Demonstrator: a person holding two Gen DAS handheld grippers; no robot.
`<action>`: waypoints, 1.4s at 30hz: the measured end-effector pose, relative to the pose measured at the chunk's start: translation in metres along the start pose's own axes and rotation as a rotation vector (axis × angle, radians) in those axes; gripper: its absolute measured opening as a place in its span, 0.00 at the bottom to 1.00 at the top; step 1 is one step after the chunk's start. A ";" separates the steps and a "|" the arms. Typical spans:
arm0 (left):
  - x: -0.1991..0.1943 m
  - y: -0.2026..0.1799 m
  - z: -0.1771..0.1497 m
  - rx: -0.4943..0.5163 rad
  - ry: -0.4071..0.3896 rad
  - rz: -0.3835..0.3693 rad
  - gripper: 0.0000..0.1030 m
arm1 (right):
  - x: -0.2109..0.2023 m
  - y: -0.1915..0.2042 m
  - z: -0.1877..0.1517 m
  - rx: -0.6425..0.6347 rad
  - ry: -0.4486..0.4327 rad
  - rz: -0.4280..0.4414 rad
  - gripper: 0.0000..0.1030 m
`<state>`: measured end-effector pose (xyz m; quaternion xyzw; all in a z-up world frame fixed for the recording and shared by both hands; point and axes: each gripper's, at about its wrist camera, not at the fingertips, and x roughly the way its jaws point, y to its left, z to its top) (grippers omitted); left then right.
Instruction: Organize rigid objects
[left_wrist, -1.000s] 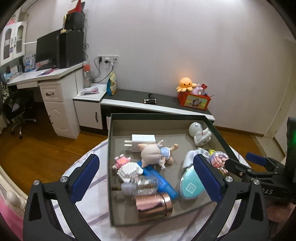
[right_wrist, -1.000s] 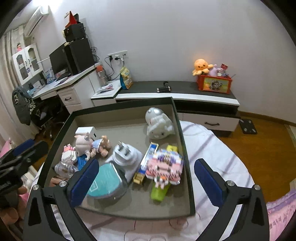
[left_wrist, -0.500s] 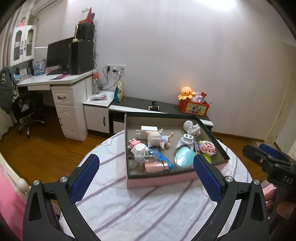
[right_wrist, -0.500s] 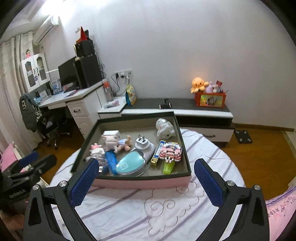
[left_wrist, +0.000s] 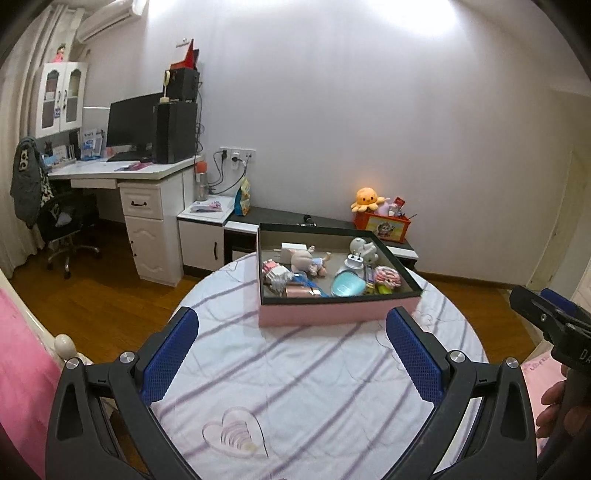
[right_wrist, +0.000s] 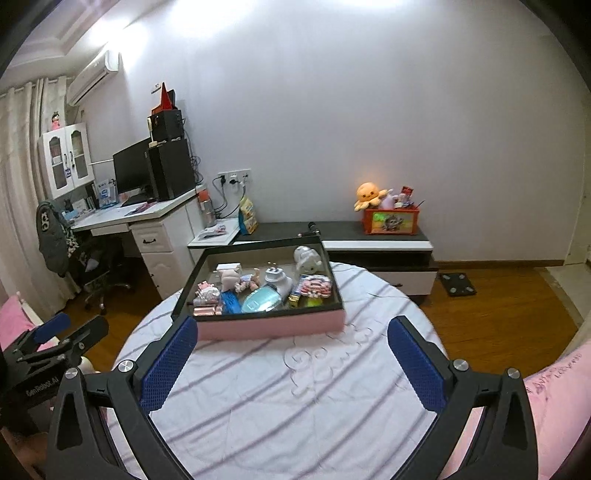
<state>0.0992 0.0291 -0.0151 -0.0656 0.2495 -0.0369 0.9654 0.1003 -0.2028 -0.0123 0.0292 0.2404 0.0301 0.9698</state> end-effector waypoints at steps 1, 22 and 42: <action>-0.003 -0.002 -0.001 0.002 -0.001 0.000 1.00 | -0.005 -0.001 -0.002 0.004 -0.005 -0.003 1.00; -0.039 -0.013 -0.009 0.021 -0.034 -0.024 1.00 | -0.040 -0.008 -0.011 0.012 -0.056 -0.038 1.00; -0.035 -0.015 -0.011 0.026 -0.023 -0.020 1.00 | -0.034 -0.010 -0.011 0.010 -0.037 -0.034 1.00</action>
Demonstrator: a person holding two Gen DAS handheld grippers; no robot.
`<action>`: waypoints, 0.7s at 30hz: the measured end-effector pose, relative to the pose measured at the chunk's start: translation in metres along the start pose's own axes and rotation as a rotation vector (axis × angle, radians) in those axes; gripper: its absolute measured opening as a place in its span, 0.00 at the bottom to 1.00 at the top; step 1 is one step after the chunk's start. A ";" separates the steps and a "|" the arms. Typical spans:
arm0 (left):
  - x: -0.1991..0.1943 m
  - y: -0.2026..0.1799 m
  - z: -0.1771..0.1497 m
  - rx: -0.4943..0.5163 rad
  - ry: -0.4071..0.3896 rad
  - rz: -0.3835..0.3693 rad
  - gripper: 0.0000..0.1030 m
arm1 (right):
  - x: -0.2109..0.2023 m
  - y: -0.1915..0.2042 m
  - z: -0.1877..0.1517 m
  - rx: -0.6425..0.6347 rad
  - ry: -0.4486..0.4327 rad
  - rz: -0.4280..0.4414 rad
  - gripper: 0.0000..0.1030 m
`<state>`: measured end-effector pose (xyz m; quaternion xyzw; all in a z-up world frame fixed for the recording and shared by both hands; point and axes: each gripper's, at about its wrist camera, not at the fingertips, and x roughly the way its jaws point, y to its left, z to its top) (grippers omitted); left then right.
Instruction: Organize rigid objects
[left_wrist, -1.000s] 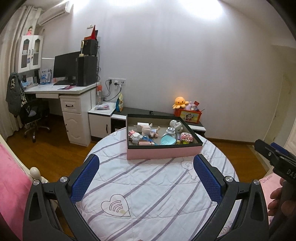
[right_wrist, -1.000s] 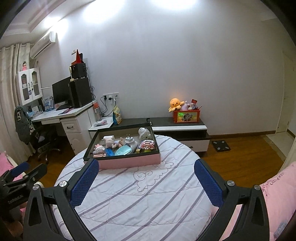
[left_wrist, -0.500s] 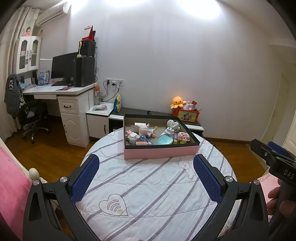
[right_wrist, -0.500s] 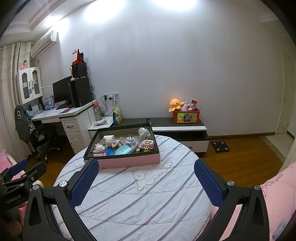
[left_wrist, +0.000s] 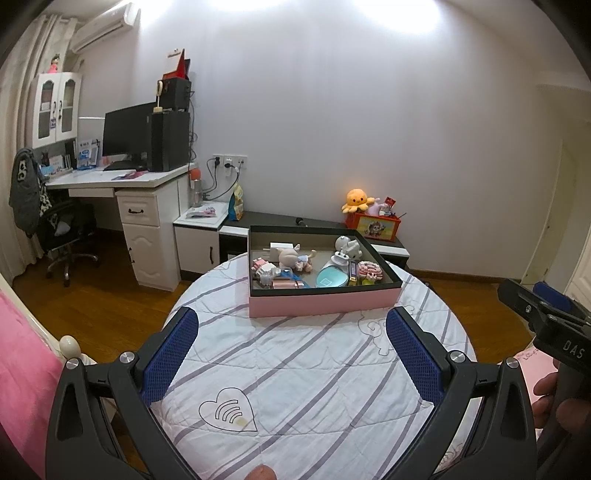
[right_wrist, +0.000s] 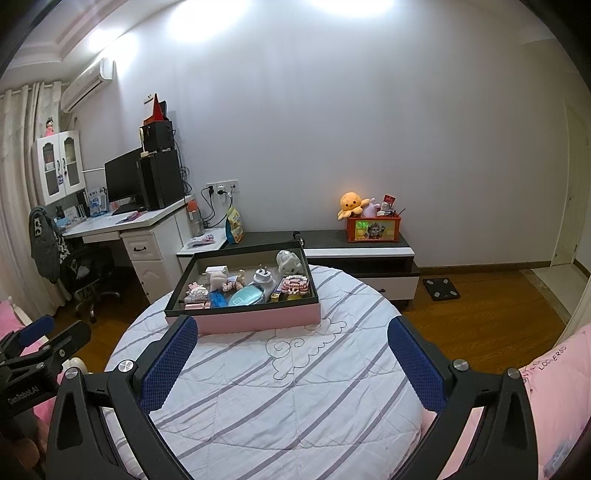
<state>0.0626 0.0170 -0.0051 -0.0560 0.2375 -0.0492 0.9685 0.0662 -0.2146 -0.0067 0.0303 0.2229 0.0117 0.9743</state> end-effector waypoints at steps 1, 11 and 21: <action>0.000 0.000 0.000 0.000 0.001 -0.001 1.00 | 0.000 0.000 0.000 0.000 0.001 0.000 1.00; 0.007 0.005 0.003 -0.009 0.023 -0.006 1.00 | 0.008 0.000 -0.001 -0.002 0.013 0.001 1.00; 0.006 0.003 0.009 0.012 0.006 -0.006 1.00 | 0.015 -0.001 0.000 0.003 0.025 -0.003 1.00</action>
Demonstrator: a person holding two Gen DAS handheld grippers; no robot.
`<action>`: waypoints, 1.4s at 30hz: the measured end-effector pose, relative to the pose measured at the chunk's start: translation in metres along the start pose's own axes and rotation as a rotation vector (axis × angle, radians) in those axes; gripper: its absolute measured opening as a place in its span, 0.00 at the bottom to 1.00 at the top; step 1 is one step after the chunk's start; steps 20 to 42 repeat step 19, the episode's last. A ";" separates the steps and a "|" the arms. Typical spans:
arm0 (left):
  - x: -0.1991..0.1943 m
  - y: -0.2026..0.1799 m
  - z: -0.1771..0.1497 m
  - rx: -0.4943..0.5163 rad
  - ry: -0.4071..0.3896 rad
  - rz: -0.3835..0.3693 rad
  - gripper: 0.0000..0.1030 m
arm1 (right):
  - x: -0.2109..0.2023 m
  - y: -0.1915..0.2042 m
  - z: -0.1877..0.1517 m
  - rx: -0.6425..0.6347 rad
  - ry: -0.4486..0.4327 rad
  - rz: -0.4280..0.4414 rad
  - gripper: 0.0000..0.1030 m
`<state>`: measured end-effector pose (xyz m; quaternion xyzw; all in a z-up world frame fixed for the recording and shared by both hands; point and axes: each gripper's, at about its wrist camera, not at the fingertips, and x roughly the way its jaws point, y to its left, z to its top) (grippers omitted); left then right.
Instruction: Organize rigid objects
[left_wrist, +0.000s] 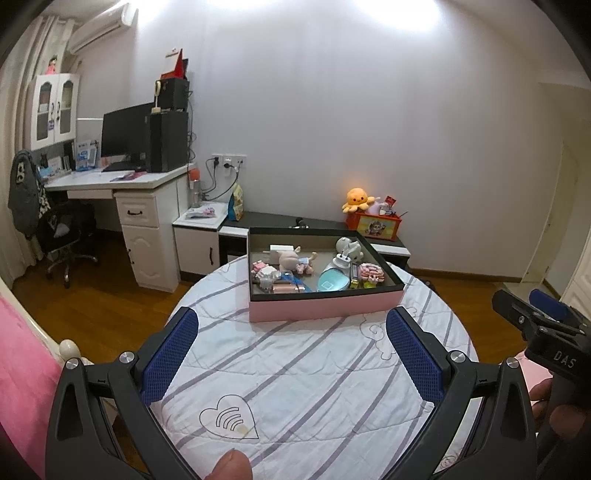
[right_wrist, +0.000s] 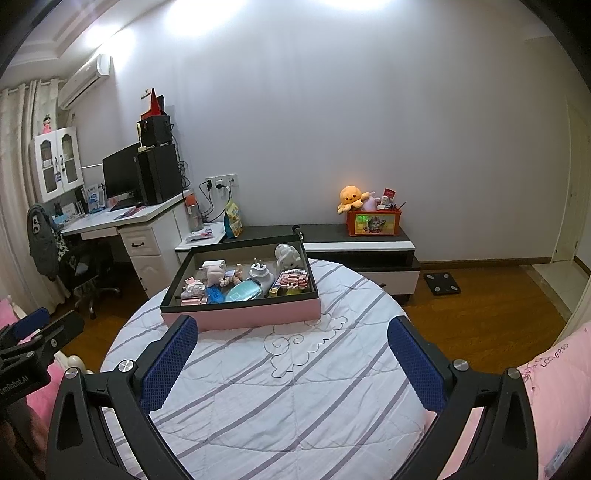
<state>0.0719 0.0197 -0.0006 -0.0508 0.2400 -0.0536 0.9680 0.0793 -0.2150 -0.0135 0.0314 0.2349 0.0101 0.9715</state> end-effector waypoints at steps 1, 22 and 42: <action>0.001 -0.001 0.001 0.001 0.002 -0.004 1.00 | 0.000 0.000 0.000 0.001 0.001 -0.001 1.00; 0.001 -0.003 0.005 0.005 -0.015 0.036 1.00 | 0.002 -0.001 0.000 0.002 0.005 -0.001 1.00; 0.001 -0.003 0.005 0.005 -0.015 0.036 1.00 | 0.002 -0.001 0.000 0.002 0.005 -0.001 1.00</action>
